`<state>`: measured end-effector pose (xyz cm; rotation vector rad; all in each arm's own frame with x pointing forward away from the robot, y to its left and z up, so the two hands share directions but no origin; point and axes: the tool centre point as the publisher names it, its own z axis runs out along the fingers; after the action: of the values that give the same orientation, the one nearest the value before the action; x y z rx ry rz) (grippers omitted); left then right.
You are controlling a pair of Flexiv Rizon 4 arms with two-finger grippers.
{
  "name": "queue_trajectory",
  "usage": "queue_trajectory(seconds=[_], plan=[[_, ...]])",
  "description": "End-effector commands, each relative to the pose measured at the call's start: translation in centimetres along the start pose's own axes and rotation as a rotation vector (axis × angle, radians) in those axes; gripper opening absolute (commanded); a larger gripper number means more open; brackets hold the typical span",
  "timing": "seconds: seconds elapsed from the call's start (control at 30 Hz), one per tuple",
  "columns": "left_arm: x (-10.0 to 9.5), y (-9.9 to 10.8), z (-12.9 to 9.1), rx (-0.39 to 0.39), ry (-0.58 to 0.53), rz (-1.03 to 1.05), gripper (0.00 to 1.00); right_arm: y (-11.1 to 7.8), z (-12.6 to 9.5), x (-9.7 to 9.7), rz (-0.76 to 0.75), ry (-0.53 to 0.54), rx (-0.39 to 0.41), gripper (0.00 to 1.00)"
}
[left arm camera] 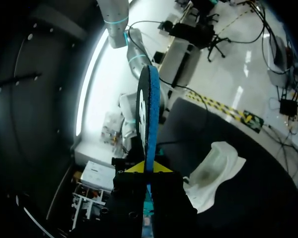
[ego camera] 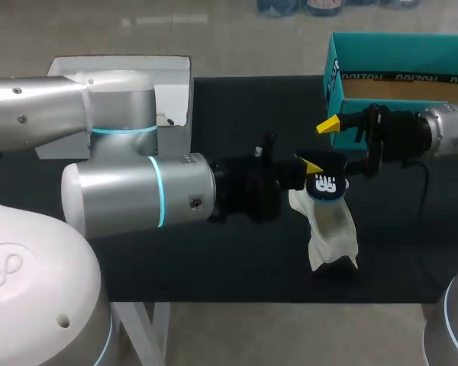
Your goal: Take the shoe out of the shoebox, open the shoe tongue, remove and reinsert the insole, then place the shoe into the shoebox
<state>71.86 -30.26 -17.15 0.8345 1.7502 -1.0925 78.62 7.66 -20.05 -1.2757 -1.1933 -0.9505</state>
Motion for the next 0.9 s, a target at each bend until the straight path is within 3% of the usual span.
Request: queue_trajectory(seconds=[0.03, 0.07, 0.83, 0.87, 0.9], plan=[[0.1, 0.2, 0.3, 0.006, 0.004, 0.001, 0.0, -0.1, 0.1, 0.0, 0.001, -0.001, -0.003, 0.27], [0.1, 0.2, 0.3, 0.005, 0.004, 0.001, 0.0, -0.1, 0.1, 0.0, 0.001, -0.001, -0.003, 0.0], [1.2, 0.0, -0.1, -0.017, 0.007, -0.028, 0.0, -0.1, 0.1, 0.0, 0.001, -0.001, -0.003, 0.0], [1.2, -0.1, -0.1, -0.02, 0.007, -0.028, 0.11, -0.1, 0.1, 0.0, 0.001, -0.001, -0.003, 0.0], [1.3, -0.1, -0.1, -0.02, 0.007, -0.029, 0.36, -0.1, 0.1, 0.0, 0.001, -0.001, -0.003, 0.0]])
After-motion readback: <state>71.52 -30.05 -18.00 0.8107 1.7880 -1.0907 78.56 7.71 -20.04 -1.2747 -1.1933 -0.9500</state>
